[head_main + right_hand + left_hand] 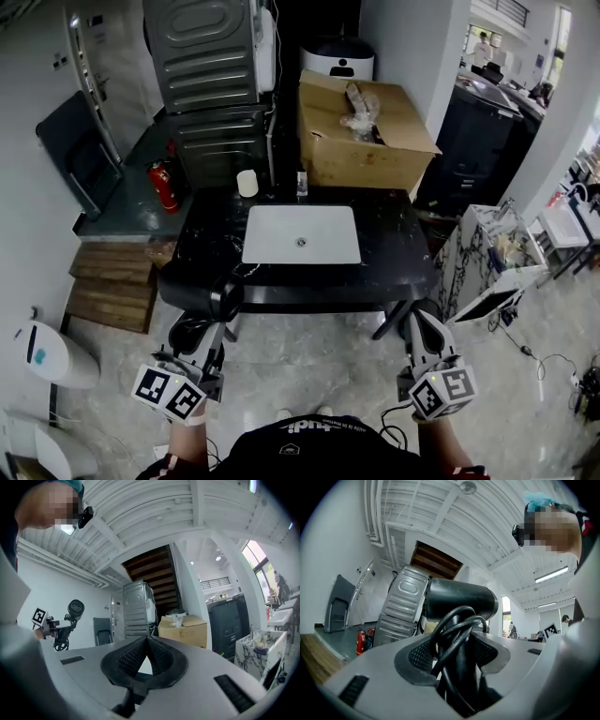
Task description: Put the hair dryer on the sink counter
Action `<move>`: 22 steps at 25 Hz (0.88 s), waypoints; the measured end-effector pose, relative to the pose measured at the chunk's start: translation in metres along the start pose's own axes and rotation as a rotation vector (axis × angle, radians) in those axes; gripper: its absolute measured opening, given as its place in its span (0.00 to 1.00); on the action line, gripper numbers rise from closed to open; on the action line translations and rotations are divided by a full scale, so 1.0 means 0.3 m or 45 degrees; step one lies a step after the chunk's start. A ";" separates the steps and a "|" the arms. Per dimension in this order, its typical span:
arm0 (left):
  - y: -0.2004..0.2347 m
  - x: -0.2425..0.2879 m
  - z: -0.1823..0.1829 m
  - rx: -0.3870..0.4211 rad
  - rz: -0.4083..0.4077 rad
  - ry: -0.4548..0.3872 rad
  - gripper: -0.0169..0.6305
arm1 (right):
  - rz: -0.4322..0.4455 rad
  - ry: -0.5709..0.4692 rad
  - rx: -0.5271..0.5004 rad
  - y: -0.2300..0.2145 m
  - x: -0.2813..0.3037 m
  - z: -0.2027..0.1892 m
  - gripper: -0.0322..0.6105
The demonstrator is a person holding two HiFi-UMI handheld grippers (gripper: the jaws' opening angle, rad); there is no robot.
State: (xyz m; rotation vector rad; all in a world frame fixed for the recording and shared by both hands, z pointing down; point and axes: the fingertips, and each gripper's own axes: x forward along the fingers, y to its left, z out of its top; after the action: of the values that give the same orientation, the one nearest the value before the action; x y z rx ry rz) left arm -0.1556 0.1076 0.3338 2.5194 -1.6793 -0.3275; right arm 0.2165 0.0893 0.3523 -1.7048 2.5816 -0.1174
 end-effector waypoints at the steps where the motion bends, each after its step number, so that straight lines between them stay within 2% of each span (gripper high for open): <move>1: -0.003 0.005 -0.004 -0.004 -0.001 0.002 0.38 | 0.009 -0.003 -0.004 -0.001 0.000 0.002 0.11; 6: -0.028 0.034 -0.020 -0.002 0.006 0.014 0.38 | 0.075 -0.019 0.015 -0.015 -0.005 0.012 0.11; 16: -0.133 0.112 -0.061 0.009 0.028 0.014 0.38 | 0.100 -0.022 0.077 -0.160 -0.030 -0.019 0.11; 22: -0.114 0.157 -0.098 0.009 0.053 0.043 0.38 | 0.099 -0.003 0.109 -0.209 0.017 -0.062 0.11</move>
State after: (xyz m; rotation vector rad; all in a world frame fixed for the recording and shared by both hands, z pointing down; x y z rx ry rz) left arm -0.1006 0.0765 0.3498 2.4766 -1.7201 -0.2743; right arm 0.2705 0.0608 0.3764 -1.5733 2.5968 -0.2188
